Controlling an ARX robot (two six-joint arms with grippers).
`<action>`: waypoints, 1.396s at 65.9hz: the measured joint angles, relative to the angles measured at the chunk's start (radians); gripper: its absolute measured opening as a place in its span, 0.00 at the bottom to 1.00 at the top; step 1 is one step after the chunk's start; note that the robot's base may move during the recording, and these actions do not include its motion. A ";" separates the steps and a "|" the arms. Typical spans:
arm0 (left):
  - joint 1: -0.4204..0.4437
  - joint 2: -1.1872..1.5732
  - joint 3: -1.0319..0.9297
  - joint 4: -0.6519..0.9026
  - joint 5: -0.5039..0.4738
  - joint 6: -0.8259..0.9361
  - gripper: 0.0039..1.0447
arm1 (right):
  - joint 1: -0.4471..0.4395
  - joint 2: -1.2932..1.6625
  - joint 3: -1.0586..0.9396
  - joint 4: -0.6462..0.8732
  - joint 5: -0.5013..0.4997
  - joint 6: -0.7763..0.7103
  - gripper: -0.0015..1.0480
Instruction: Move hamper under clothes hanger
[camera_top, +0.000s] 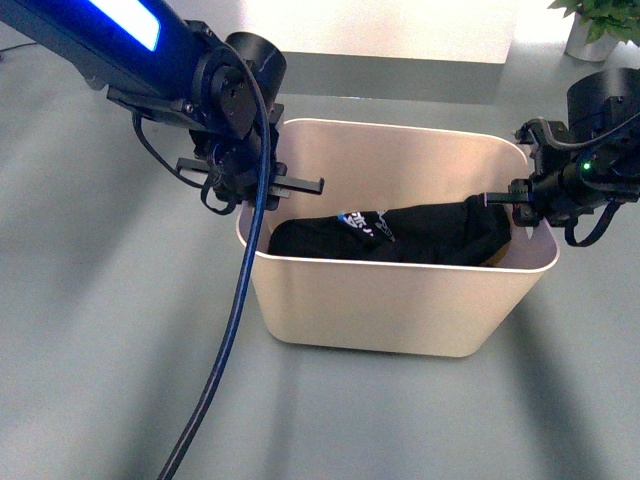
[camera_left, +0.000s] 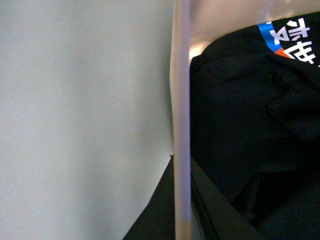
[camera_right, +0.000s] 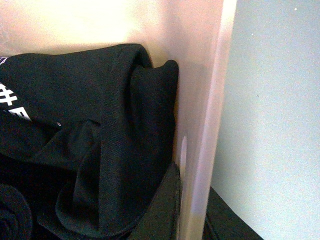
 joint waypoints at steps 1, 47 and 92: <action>0.000 0.003 0.001 0.000 -0.001 0.000 0.04 | 0.000 0.002 0.000 0.000 0.000 0.000 0.06; 0.005 0.041 0.043 0.017 -0.014 -0.026 0.56 | 0.013 0.032 0.032 -0.002 0.029 -0.045 0.49; -0.005 -0.158 -0.079 0.139 0.018 -0.018 0.94 | 0.026 -0.136 -0.064 0.121 0.031 -0.027 0.93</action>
